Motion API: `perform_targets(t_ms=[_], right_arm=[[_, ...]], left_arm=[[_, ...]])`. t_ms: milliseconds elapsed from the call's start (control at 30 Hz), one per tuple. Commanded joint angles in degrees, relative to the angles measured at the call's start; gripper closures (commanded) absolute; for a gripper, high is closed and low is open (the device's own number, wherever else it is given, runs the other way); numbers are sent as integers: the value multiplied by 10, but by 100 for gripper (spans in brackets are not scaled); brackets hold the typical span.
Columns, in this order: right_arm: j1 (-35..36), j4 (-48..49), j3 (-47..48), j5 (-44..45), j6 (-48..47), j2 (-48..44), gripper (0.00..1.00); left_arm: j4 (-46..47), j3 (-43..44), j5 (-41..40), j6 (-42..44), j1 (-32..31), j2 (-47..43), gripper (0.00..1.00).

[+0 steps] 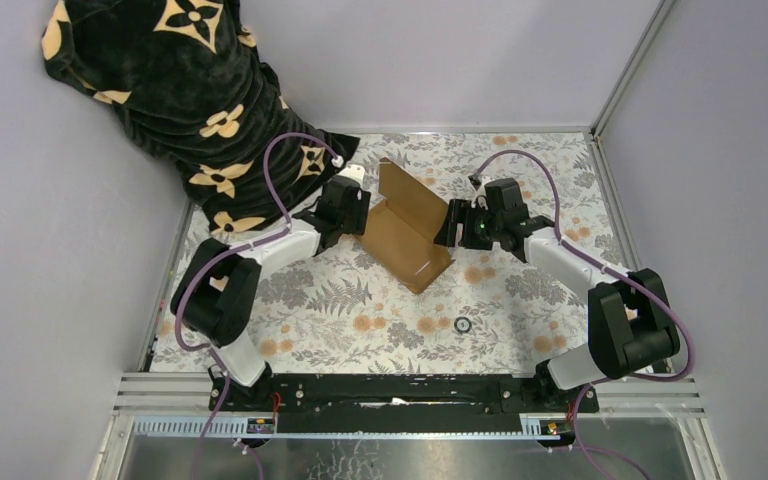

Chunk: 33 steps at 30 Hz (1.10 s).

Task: Fold the paper box

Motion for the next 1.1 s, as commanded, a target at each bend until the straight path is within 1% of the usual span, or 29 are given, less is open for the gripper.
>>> perform_targets(t_ms=[0,67,200,300,367,700,1067], right_arm=[[-5,-29,19,10,-13,-22,21],[-6,-34,16,13,-14,-34,21],[-5,-49,6,24,-17,-62,21],[-6,-54,-4,30,-18,-80,21],[-8,-56,-8,32,-20,-86,21],[-11,-50,-13,24,-21,-79,21],[-13,-31,-18,12,-22,-59,21]], left_arm=[[60,15,21,17,-3,29,33],[85,16,40,23,-3,43,34],[102,34,65,36,-3,77,38],[107,48,67,50,-3,95,45],[104,59,64,57,-2,105,48],[83,113,76,79,-1,155,52],[85,116,88,78,8,171,56]])
